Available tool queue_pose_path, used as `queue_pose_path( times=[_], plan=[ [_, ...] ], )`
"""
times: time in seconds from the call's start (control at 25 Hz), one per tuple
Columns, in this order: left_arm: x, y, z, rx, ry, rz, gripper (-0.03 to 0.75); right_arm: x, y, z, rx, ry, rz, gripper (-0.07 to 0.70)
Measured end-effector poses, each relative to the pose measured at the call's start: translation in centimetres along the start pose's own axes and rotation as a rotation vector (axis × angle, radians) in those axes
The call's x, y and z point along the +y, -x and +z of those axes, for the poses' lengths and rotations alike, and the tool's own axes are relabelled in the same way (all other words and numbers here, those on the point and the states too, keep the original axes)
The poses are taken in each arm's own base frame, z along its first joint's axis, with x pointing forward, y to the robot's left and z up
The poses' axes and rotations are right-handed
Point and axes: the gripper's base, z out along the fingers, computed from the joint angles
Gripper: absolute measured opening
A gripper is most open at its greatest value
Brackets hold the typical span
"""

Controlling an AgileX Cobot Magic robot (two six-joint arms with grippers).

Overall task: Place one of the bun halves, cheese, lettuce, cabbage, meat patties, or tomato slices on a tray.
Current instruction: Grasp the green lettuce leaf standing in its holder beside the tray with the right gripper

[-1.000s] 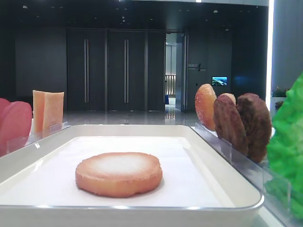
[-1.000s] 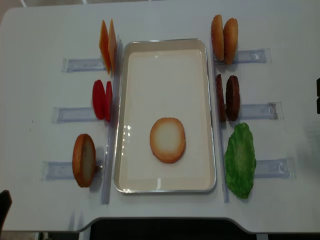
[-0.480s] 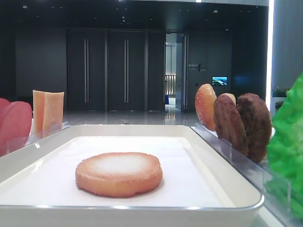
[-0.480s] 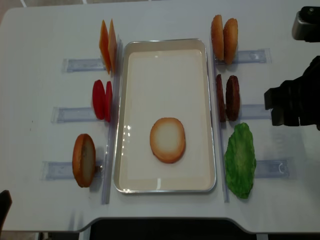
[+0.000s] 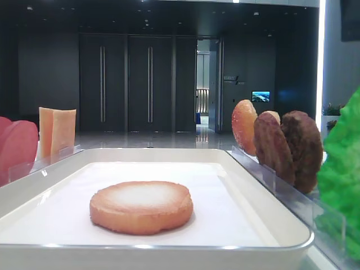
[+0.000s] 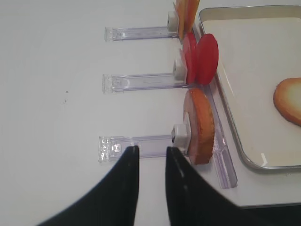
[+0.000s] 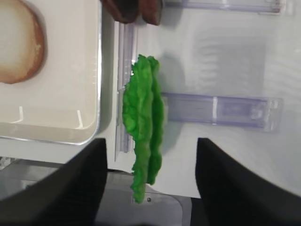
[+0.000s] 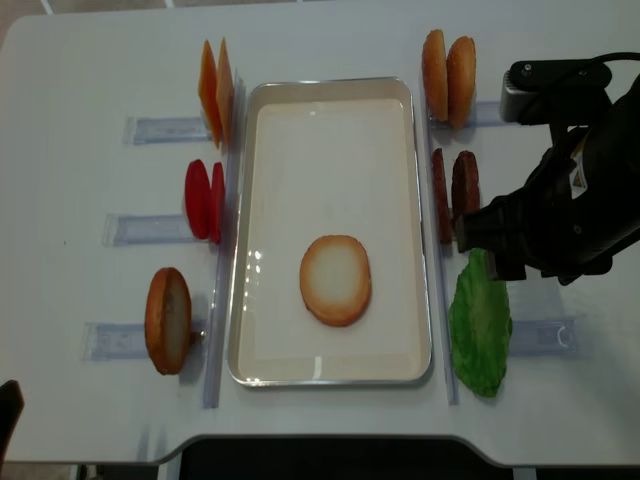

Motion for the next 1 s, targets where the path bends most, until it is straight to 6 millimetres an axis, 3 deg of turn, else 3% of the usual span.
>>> queue_pose_path(
  times=[0.52, 1.0],
  plan=[
    [0.0, 0.0, 0.0, 0.000, 0.000, 0.000, 0.149, 1.0, 0.6, 2.2, 0.050, -0.029, -0.017, 0.398],
    [0.0, 0.0, 0.0, 0.000, 0.000, 0.000, 0.148, 1.0, 0.8, 2.3, 0.033, -0.026, -0.021, 0.398]
  ],
)
